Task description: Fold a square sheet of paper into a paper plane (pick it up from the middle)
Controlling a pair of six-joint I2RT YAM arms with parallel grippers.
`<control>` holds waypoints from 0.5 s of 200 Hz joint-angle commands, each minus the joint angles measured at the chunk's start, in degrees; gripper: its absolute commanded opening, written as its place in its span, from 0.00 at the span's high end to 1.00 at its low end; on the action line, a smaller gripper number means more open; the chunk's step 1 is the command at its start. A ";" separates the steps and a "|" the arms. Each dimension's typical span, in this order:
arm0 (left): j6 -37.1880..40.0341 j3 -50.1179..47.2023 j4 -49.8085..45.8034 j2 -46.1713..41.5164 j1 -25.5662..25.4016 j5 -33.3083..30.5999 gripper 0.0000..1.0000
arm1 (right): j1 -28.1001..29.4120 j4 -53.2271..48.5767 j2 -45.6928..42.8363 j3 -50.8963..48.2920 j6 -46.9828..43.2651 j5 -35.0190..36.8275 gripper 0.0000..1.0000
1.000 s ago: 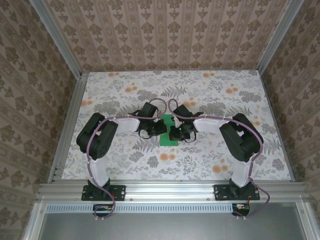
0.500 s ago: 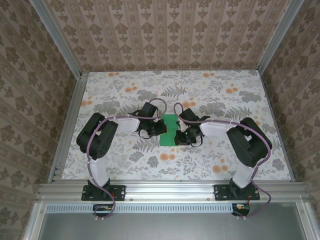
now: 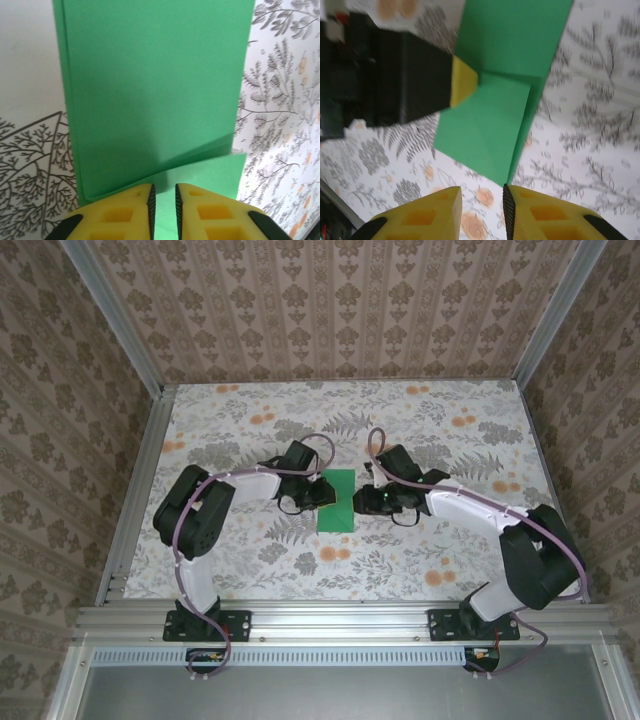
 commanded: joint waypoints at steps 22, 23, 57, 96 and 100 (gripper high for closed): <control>-1.30 0.35 -0.37 -5.95 -0.34 -0.63 0.74 | -0.25 4.07 7.65 3.90 1.89 0.00 0.68; -1.36 0.30 -0.39 -6.07 -0.39 -0.76 0.74 | -0.25 4.14 7.78 3.90 1.97 -0.10 0.68; -2.89 -3.66 1.18 -8.98 0.32 -2.31 0.72 | -0.25 5.73 10.90 4.07 2.14 -1.02 0.60; -5.08 -7.74 4.08 -10.94 1.26 -1.85 0.68 | -0.49 5.60 14.68 5.68 -0.17 -3.69 0.56; -5.28 -8.05 4.33 -11.09 1.31 -1.77 0.67 | -0.55 5.74 15.10 5.95 -0.34 -4.17 0.56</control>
